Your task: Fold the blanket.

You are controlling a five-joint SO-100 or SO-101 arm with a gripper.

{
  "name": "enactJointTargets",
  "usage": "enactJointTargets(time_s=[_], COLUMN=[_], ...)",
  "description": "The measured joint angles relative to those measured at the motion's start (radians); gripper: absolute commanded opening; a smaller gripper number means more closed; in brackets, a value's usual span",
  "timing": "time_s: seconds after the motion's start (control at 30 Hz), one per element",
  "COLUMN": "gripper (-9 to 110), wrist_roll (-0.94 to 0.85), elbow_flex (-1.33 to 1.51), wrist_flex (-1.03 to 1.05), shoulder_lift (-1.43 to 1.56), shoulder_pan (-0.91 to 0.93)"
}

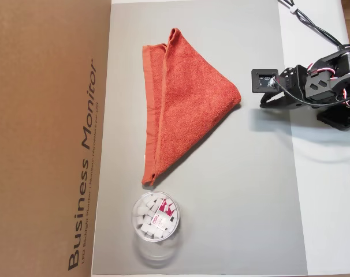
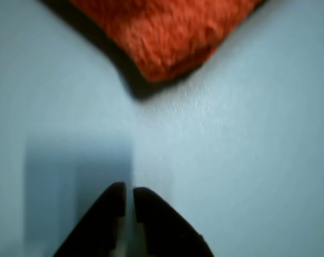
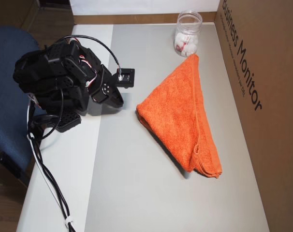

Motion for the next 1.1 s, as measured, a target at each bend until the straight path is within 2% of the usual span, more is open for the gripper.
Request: enactJointTargets(time_s=[0.17,1.1], gripper=[0,0], wrist_roll=[0.002,-0.002], elbow_flex=[0.000,0.000], wrist_flex=[0.080,0.081], shoulder_lift=[0.000,0.000], shoulder_pan=[0.000,0.005])
